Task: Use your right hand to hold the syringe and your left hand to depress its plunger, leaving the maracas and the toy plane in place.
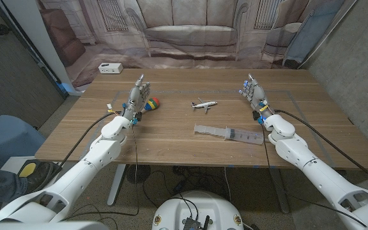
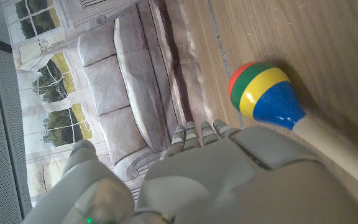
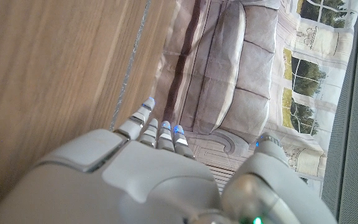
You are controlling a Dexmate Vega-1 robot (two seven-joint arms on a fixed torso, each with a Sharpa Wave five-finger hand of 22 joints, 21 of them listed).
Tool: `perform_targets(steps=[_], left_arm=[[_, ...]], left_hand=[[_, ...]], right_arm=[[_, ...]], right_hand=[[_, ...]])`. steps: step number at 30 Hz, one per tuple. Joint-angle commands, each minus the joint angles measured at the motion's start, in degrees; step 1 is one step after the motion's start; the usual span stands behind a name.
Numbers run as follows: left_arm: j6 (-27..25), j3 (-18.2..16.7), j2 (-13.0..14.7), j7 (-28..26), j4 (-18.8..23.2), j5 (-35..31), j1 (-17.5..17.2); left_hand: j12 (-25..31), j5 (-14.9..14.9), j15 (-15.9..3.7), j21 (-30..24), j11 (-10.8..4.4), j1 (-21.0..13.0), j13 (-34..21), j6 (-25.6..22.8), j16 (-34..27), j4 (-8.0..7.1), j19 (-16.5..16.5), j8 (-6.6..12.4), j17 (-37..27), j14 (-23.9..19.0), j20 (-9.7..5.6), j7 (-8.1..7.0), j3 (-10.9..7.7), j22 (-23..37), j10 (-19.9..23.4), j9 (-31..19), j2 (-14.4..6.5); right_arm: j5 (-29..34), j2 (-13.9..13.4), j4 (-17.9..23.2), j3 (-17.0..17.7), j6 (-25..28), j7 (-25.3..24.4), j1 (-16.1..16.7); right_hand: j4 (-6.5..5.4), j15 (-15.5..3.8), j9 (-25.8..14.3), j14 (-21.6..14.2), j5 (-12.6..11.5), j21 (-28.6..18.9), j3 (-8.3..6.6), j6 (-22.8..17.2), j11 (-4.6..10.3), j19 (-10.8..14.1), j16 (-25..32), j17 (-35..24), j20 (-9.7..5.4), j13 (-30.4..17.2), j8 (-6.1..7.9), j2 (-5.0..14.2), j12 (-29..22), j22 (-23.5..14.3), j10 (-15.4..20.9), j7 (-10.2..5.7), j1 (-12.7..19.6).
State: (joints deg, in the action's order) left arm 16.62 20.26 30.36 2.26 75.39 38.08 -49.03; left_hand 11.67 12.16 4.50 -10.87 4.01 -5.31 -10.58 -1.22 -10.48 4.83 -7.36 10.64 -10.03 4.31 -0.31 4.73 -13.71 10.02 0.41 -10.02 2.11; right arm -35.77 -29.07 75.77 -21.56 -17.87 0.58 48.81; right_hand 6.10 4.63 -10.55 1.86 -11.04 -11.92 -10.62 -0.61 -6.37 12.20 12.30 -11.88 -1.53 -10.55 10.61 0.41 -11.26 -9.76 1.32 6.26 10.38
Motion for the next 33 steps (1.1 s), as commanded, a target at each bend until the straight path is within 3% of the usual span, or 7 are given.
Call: perform_targets(steps=[1,10,25,33], left_arm=[[0.7,-1.1,1.5,0.4,2.8,0.5,-1.8],[0.9,-2.4,4.2,-0.7,7.8,-0.1,-4.6],[1.7,-2.8,6.0,1.7,8.7,-0.1,-5.1],[2.0,-3.3,6.6,0.0,10.9,-0.7,-6.9]], left_hand=[[0.3,0.3,0.11,-0.3,0.47,-0.5,-0.3,-0.2,-0.4,0.01,-0.4,0.35,-0.2,0.0,0.1,0.44,-0.45,0.3,0.1,-0.1,0.0],[0.6,0.2,0.34,-0.4,0.4,-0.6,-0.3,-0.9,-0.6,0.04,0.0,0.53,-0.2,-0.8,0.31,0.62,-0.42,0.3,0.8,-0.1,-0.2],[1.5,0.1,0.52,-1.1,0.78,-1.2,-0.3,-3.6,-1.2,0.28,2.3,1.0,-0.2,-4.1,1.24,0.98,-0.25,0.2,4.0,-0.1,-0.5],[1.6,0.0,0.57,-1.1,0.9,-1.3,-0.4,-4.2,-1.3,0.35,2.4,1.08,-0.2,-4.6,1.22,0.99,-0.25,0.2,4.5,-0.1,-0.6]], right_arm=[[2.4,-0.8,2.4,-0.1,-2.8,-1.1,1.7],[4.0,-2.6,6.9,1.1,-5.3,-2.7,5.2],[5.7,-5.0,12.1,2.0,-5.3,-4.0,8.4],[5.7,-6.7,14.5,2.8,-6.0,-3.2,10.4]], right_hand=[[-0.05,0.44,-0.1,0.2,-0.3,-0.1,-0.37,0.6,-0.58,0.3,0.3,-0.3,0.17,-0.1,0.18,-0.3,-0.2,-0.1,-0.1,0.45,0.2],[-0.02,0.46,-0.1,0.2,-0.2,0.1,-0.09,-2.6,-0.75,0.1,0.2,-0.4,0.33,-0.2,1.39,-0.56,-0.2,-0.2,0.3,0.26,0.0],[0.11,0.43,-0.2,-0.3,-0.3,0.2,-0.1,-2.0,-0.84,0.3,0.2,-0.3,0.45,-0.2,1.0,-0.48,-0.4,-0.2,0.8,0.06,0.1],[0.19,0.44,-0.2,-0.3,-0.3,0.3,-0.08,-2.3,-0.79,0.3,0.2,-0.3,0.53,-0.2,1.06,-0.52,-0.4,-0.2,1.1,0.01,0.2]])
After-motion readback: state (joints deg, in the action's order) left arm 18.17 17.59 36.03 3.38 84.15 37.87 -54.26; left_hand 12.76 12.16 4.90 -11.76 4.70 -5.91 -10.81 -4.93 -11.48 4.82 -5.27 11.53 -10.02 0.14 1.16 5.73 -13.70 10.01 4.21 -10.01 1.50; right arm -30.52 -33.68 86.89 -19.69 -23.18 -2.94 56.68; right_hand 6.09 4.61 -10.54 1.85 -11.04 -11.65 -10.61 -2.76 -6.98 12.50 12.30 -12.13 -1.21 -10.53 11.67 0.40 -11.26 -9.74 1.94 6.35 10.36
